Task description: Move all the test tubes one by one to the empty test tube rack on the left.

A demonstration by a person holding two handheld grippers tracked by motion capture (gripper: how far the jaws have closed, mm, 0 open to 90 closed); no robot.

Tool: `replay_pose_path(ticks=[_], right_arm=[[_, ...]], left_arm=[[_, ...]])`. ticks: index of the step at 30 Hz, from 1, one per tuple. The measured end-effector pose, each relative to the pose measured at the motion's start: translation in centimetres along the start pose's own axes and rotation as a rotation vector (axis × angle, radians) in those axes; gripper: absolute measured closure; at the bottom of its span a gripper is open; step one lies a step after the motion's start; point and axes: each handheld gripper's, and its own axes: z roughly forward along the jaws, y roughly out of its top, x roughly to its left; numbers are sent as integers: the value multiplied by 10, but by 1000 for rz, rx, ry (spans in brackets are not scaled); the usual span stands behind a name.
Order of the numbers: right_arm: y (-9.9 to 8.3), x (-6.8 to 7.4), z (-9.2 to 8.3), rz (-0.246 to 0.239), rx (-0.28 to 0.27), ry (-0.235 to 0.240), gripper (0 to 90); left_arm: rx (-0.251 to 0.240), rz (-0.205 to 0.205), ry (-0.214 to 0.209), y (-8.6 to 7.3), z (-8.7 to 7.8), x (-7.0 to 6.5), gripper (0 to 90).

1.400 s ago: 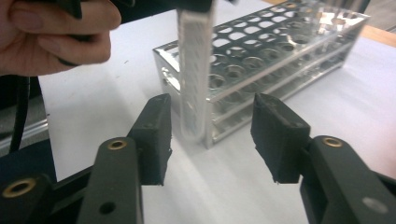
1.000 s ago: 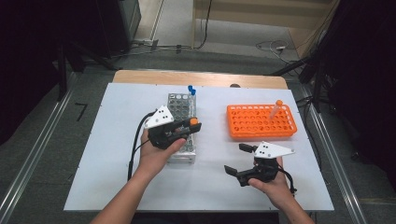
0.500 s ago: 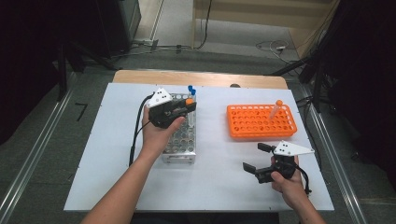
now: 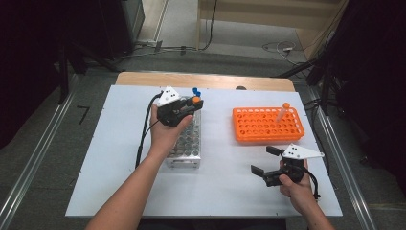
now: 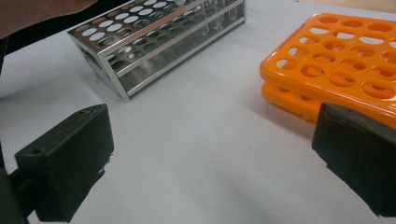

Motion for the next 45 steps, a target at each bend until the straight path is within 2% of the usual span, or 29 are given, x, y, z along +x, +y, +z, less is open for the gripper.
replay_pose_path(ticks=[6, 11, 16, 20, 25, 29, 35, 42, 45], right_arm=[[0, 0, 1, 1, 1, -1, 0], [0, 0, 1, -1, 2, -3, 0], [-1, -1, 1, 2, 2, -9, 0], [0, -1, 0, 3, 0, -12, 0], [-1, -1, 1, 0, 2, -13, 0], [0, -2, 0, 1, -4, -19, 0], [1, -10, -3, 18, -24, -55, 0], [8, -24, -8, 50, -60, -123, 6], [11, -32, -9, 56, -72, -148, 11]], left_arm=[[27, 6, 22, -1, 2, 5, 707], [30, 6, 19, -2, 4, 4, 704], [98, 40, 26, -7, 8, -1, 700], [122, 39, 27, -10, 9, -4, 683], [122, 28, 34, -9, 7, -5, 541], [108, -5, 26, -8, 0, -6, 394], [79, -31, -29, -11, -17, -14, 180], [58, -50, -64, -20, -44, -26, 23], [50, -48, -64, -25, -57, -31, 2]])
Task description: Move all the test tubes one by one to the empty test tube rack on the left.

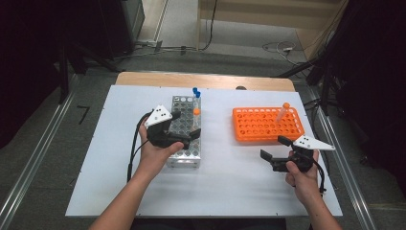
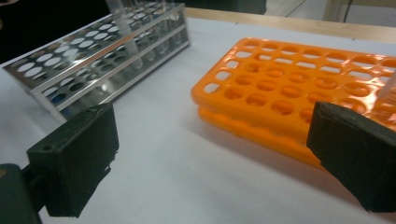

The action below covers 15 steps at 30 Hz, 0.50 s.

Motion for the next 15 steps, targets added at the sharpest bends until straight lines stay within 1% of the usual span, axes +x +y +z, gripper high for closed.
replay_pose_path(ticks=[3, 5, 8, 10, 13, 14, 15], right_arm=[[3, -9, 2, 11, -9, -28, 12], [6, -16, 2, 30, -17, -38, 15], [10, -26, 4, 43, -20, -59, 21], [13, -33, 7, 48, -22, -70, 30], [18, -44, 11, 68, -25, -92, 38], [19, -47, 12, 82, -27, -94, 39], [20, -51, 14, 94, -28, -98, 43]], left_arm=[[-6, -2, -5, -6, -11, -4, 0], [-11, -9, -10, -9, -17, -7, 0], [-14, -7, -15, -15, -25, -10, 0], [-16, -9, -19, -19, -28, -12, 0], [-19, -16, -22, -25, -32, -14, 0], [-25, -25, -26, -28, -33, -15, 0], [-23, -25, -27, -30, -33, -15, 0]])
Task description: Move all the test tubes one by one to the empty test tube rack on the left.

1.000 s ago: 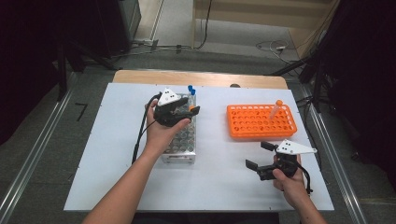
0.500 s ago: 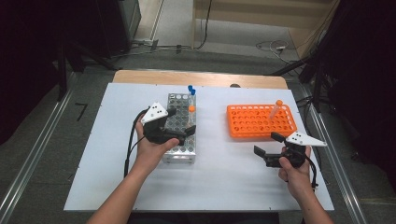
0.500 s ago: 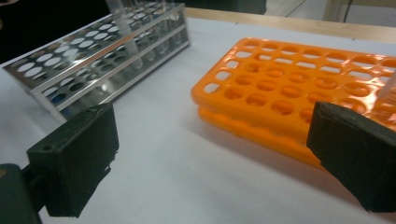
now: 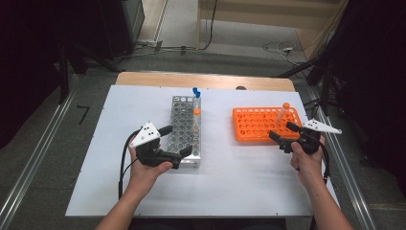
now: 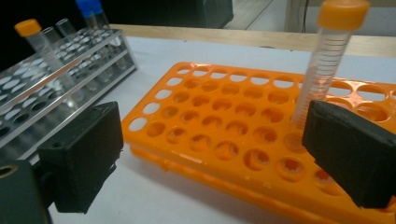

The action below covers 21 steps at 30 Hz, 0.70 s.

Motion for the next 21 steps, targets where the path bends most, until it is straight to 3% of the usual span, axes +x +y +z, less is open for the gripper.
replay_pose_path(ticks=[9, 16, 21], right_arm=[[10, -16, 21, 33, 32, -98, 139], [10, -27, 45, 63, 85, -236, 363], [8, -34, 54, 89, 88, -282, 476]], left_arm=[[14, -9, -4, -7, -3, -1, 0], [12, -12, -4, -9, -6, -2, 0], [16, -14, -3, -9, -5, -1, 0]])
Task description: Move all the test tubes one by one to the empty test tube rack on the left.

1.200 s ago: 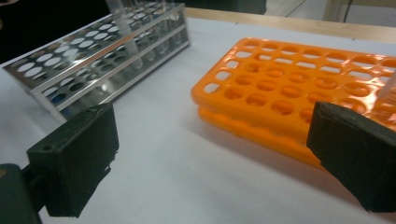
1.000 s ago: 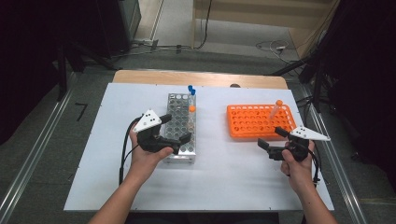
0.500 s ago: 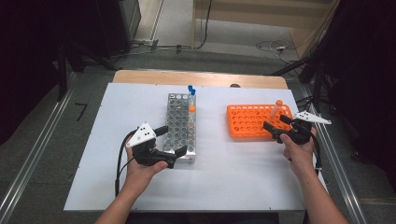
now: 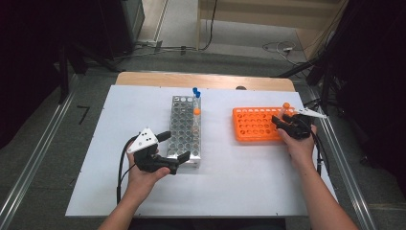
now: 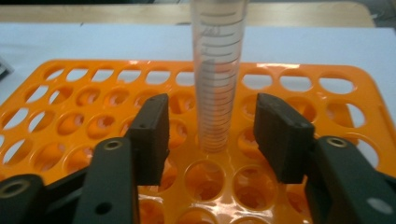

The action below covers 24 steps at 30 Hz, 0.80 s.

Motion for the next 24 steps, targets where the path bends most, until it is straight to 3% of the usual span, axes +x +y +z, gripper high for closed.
replay_pose_path(ticks=[4, 10, 17, 24], right_arm=[[2, -2, 2, 22, -22, -9, 544], [1, 2, 5, -21, -33, -26, 720], [5, 5, -2, -37, -71, -23, 725], [13, 7, -27, -38, -132, 10, 726]], left_arm=[[3, -1, -1, 0, 1, -1, 0], [4, 0, 1, 0, 2, -2, 0], [-1, 2, 3, 1, 1, -2, 0], [-3, 8, -1, 3, 1, -4, 0]])
